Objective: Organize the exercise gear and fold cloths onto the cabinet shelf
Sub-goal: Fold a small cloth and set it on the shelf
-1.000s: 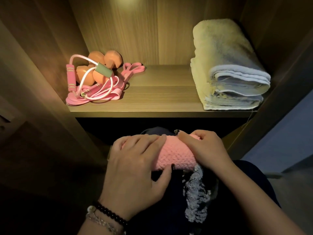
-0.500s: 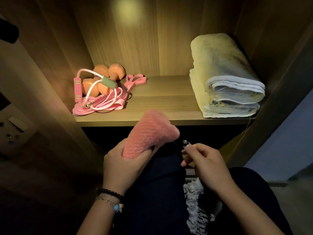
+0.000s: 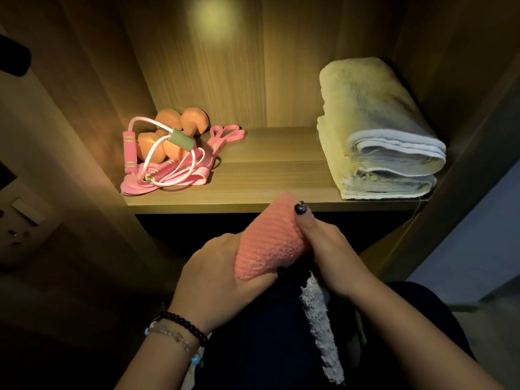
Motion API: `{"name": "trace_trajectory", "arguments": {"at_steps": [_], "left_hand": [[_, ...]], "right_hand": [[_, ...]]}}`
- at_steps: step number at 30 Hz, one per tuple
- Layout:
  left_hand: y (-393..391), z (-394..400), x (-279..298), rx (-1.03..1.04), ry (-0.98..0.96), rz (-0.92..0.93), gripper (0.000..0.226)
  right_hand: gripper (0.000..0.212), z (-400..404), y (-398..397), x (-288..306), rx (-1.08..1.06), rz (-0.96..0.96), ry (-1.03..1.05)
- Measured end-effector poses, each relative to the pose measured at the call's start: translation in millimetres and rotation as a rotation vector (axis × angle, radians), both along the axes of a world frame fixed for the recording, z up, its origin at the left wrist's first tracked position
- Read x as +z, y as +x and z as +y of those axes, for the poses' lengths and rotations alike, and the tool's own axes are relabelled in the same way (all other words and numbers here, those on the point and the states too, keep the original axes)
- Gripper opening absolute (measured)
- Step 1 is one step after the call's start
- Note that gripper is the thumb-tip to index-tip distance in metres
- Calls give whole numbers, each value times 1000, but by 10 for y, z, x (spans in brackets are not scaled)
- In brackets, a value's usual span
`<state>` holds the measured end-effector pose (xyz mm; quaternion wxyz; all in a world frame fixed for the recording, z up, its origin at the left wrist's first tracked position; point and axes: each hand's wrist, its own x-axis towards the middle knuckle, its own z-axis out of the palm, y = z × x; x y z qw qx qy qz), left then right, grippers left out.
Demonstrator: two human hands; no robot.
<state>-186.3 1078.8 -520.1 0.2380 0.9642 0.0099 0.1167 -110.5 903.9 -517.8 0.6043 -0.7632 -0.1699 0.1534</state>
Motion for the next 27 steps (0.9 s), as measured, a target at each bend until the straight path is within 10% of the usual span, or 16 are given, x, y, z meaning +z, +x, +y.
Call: {"name": "trace_trajectory", "arguments": {"at_steps": [5,11,27], "left_hand": [[139,-101,58,-30,106,-61,57],[506,-121,11,138,279,-308,78],[2448,278,-203,155,702,-350,59]], "right_hand": [[38,-12,129,23,-34,117,57],[22,89,477,-1,-170,118,249],[64,324,1899,-288,-368,180,-160]]}}
